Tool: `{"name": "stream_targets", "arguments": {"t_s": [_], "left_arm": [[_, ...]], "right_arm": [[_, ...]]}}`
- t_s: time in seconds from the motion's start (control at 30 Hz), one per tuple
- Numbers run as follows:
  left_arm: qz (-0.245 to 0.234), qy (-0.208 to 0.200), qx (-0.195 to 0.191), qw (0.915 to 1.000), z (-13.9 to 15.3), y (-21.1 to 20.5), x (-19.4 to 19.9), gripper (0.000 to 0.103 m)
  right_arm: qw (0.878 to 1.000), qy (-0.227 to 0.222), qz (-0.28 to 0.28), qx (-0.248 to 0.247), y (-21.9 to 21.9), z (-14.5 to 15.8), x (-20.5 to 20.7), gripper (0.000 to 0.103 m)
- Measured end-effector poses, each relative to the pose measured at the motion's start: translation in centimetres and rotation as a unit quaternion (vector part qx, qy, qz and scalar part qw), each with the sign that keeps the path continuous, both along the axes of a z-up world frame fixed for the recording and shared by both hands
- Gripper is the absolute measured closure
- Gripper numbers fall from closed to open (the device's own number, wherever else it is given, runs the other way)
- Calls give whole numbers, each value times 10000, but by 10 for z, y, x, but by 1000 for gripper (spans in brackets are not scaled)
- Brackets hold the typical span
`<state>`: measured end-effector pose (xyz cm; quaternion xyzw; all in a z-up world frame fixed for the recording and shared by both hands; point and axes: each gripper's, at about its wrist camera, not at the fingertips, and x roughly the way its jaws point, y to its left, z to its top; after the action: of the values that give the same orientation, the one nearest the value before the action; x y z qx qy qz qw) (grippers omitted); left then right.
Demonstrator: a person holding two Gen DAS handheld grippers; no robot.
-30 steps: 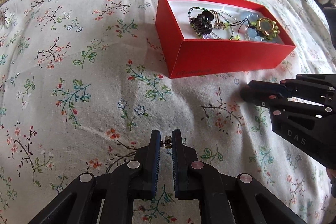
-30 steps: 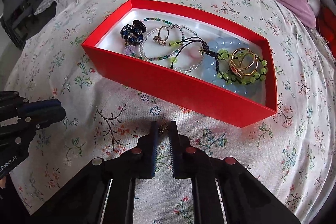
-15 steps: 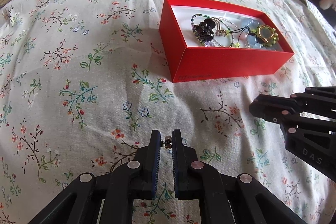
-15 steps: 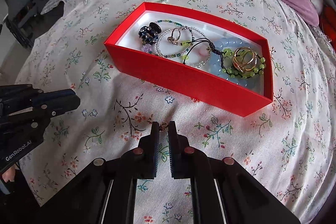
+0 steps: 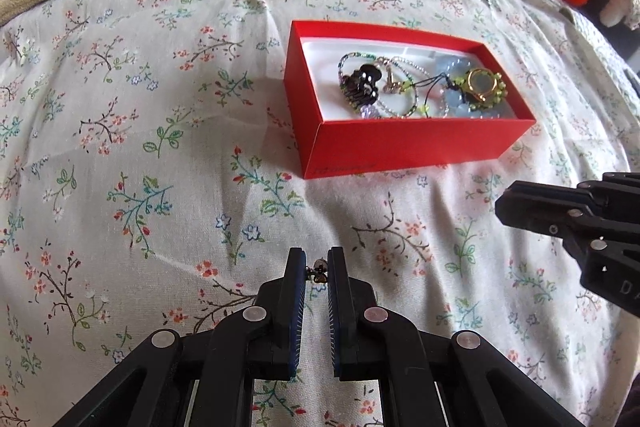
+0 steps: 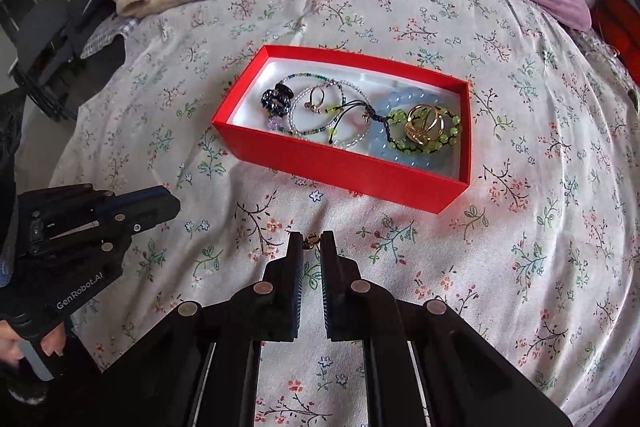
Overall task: Organize jewelry
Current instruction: 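Carry both earrings into the red box and open both grippers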
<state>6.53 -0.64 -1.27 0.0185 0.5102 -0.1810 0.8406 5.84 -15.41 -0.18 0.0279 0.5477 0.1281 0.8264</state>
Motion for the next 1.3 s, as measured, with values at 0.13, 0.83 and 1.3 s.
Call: {"name": "stream_targets", "arguments": {"t_s": [0.13,0.83,1.3], "left_arm": [[24,-61,-107,9999,10,-2,2,98],[7,-553,-521,9971,33,-54,38,98],[30,-464,-727,9963,10,-75,78,98]], "right_arm": [[9997,-86,-159,148,-10,12,1,94],[9943,-486,-828,460,-62,38,27,94],[9909,-476,-997,765,-76,22,57,94]]}}
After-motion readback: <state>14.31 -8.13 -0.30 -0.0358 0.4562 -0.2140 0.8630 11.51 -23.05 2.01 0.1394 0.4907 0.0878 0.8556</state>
